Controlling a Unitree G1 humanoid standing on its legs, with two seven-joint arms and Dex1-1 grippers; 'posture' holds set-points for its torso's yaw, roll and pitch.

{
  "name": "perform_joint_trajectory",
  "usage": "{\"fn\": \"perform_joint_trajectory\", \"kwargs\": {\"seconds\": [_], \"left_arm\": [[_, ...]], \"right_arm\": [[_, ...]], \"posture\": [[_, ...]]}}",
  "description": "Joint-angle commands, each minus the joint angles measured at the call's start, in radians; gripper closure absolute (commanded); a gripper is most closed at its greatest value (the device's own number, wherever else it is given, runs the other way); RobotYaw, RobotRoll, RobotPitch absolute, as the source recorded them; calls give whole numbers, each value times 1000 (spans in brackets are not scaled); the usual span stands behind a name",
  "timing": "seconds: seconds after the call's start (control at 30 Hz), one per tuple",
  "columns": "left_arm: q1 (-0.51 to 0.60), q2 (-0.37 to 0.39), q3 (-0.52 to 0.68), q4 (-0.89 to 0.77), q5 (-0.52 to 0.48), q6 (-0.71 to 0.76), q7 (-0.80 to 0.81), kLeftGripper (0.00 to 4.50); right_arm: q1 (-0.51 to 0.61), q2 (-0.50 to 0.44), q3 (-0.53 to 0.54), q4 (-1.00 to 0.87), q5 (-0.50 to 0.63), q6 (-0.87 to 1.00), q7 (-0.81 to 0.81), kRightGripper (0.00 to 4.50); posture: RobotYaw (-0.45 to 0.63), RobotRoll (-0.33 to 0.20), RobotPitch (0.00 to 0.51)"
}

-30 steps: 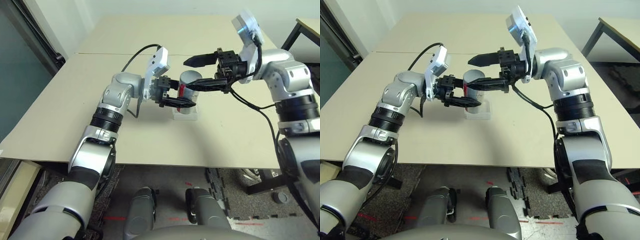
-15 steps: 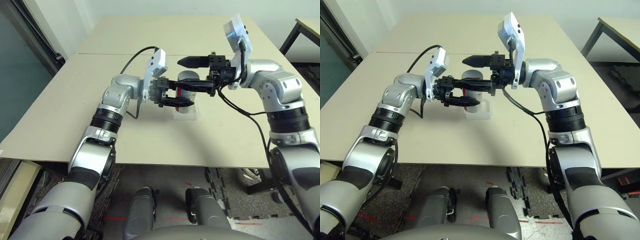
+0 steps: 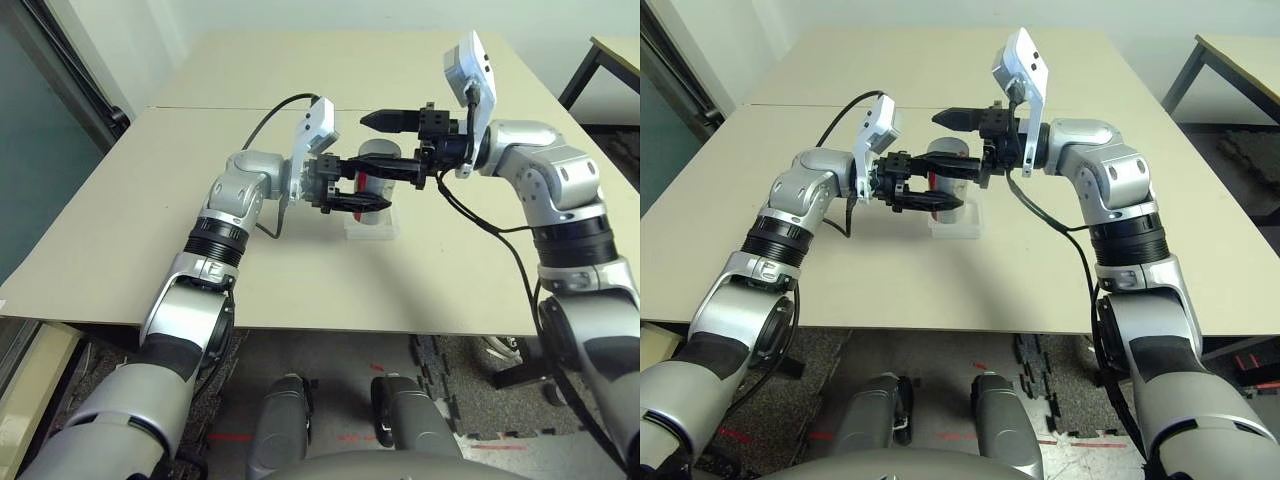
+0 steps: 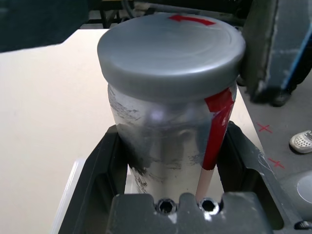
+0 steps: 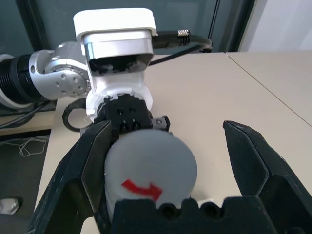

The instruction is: Pour the medicine from the bottle into the box.

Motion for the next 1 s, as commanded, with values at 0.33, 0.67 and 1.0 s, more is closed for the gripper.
{"fn": "perform_joint_trajectory", "kwargs": {"seconds": [0.33,0.67,1.0], "left_arm": [[14,32,18,-23,-20,1,-14,1694],[8,39,25,7,-12,-14,-13,1694],[-17,23,22,56,-1,-45,-5,1694]], "right_arm": [[98,-145,-79,-69,50,85,-12,0],[136,-200,-79,-196,131,204,12,0],[46,-77,-22,-192,81,169,-109,0]], "posture": [[-37,0,92],[-44,0,91],[-43,0,83]]}}
